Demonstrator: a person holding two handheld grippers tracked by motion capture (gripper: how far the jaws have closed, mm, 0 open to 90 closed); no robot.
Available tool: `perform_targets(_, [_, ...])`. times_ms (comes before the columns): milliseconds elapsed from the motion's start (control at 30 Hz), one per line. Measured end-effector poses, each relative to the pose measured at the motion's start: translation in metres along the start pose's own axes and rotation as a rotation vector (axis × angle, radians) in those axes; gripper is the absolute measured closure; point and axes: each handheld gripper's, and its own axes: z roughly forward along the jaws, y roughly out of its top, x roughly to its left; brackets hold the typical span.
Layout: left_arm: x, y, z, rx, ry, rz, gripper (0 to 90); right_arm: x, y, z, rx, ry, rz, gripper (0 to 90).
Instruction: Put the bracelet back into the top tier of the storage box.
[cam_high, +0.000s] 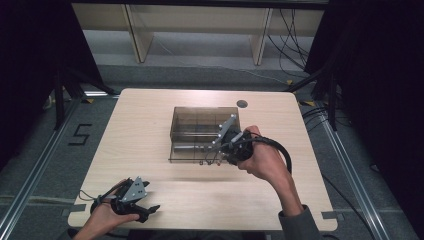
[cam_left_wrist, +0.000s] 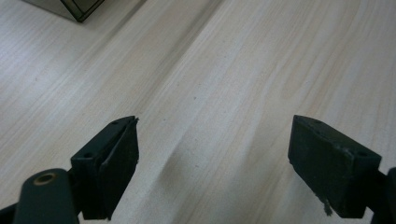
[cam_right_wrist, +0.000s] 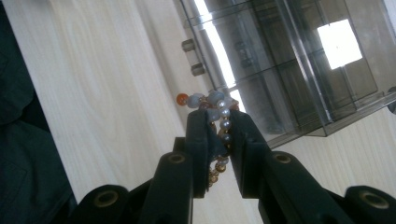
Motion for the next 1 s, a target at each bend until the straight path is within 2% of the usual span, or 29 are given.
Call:
perform_targets(33, [0.0,0.0,0.0,0.002,0.011,0.006,16.2,-0.002,0.0,0.0,0.005,-0.002,0.009,78.8])
perform_targets(67, [0.0,0.0,0.001,0.0,-0.004,0.003,16.2,-0.005,0.0,0.001,0.001,-0.002,-0.006,78.8])
perform_targets(100, [0.0,0.0,0.0,0.001,0.007,0.004,16.2,-0.005,0.0,0.002,0.01,0.001,0.024,78.8])
perform_targets(167, [0.001,0.0,0.0,0.005,-0.004,0.005,16.2,-0.01,0.001,0.004,0.005,0.004,0.007,78.8])
perform_targets(233, [0.001,0.0,0.001,0.0,-0.003,0.003,16.2,-0.012,0.001,0.004,0.006,0.002,0.031,78.8])
perform_targets(333, [0.0,0.0,0.0,0.002,0.009,0.005,16.2,-0.018,0.001,0.006,0.005,0.006,0.025,78.7])
perform_targets(400, [0.0,0.0,0.0,0.0,0.008,0.004,16.2,-0.02,0.001,0.008,0.009,0.006,0.045,78.7])
perform_targets(433, [0.0,0.0,0.0,0.0,0.008,0.005,16.2,-0.021,0.002,0.008,0.01,0.009,0.037,78.7])
perform_targets(567, [0.001,0.0,0.0,0.001,0.008,0.006,16.2,-0.025,0.003,0.011,0.016,0.008,0.058,78.8])
perform_targets(1000, [0.0,0.0,0.0,0.002,0.008,0.006,16.2,-0.038,0.003,0.02,0.035,0.018,0.07,78.7])
